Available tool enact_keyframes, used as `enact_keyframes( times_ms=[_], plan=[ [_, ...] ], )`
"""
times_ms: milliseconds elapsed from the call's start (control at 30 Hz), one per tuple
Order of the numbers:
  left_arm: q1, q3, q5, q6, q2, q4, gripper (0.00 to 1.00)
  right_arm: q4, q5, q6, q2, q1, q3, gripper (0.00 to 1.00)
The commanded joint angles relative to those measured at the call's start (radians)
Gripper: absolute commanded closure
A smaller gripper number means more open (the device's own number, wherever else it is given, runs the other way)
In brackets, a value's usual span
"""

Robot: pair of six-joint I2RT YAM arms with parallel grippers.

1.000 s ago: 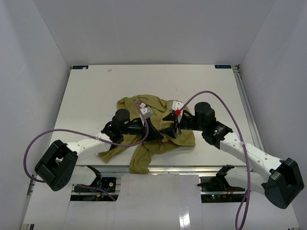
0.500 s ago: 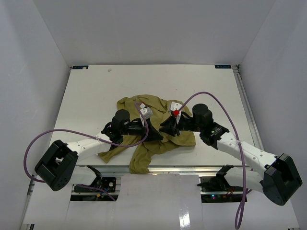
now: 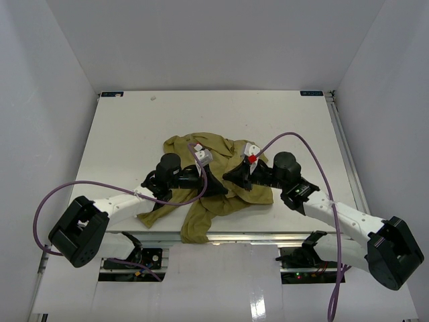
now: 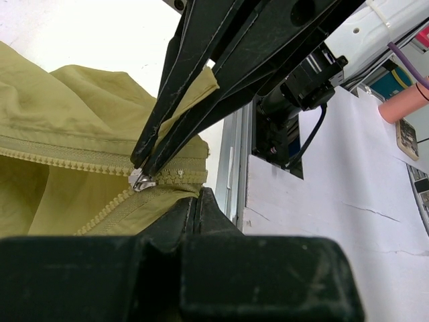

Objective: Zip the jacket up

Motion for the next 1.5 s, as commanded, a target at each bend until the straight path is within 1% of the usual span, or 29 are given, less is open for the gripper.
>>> enact_keyframes(
  times_ms=[0, 133, 300, 467, 600, 733, 967, 1100, 1333, 1467],
  plan=[
    [-0.005, -0.006, 0.031, 0.009, -0.028, 0.018, 1.0, 0.173, 0.058, 0.029, -0.019, -0.005, -0.023, 0.92],
    [-0.005, 0.001, 0.045, 0.014, -0.022, 0.015, 1.0, 0.26, 0.114, 0.059, 0.026, -0.005, -0.019, 0.92],
    [-0.005, 0.004, 0.057, 0.033, -0.031, 0.0, 1.0, 0.244, 0.144, 0.046, 0.137, -0.005, 0.068, 0.92],
    [-0.005, 0.003, 0.063, 0.044, -0.038, -0.011, 1.0, 0.247, 0.22, 0.025, 0.21, -0.012, 0.108, 0.92],
    [-0.005, 0.003, 0.066, 0.044, -0.043, -0.011, 1.0, 0.247, 0.267, 0.014, 0.28, -0.04, 0.178, 0.92],
    [-0.004, -0.004, 0.062, 0.047, -0.063, -0.012, 1.0, 0.248, 0.265, 0.032, 0.38, -0.101, 0.281, 0.92],
    [-0.005, -0.013, 0.074, 0.056, -0.071, -0.005, 1.0, 0.29, 0.212, 0.137, 0.608, -0.287, 0.474, 0.92],
    [-0.006, -0.011, 0.075, 0.067, -0.066, -0.02, 1.0, 0.334, 0.201, 0.181, 0.689, -0.362, 0.554, 0.92],
    [-0.006, -0.04, -0.014, 0.106, -0.135, -0.048, 1.0, 0.357, 0.185, 0.249, 0.871, -0.507, 0.777, 0.92],
    [-0.006, -0.041, -0.104, 0.131, -0.159, -0.094, 1.0, 0.355, 0.188, 0.291, 0.921, -0.579, 0.856, 0.92]
  ],
)
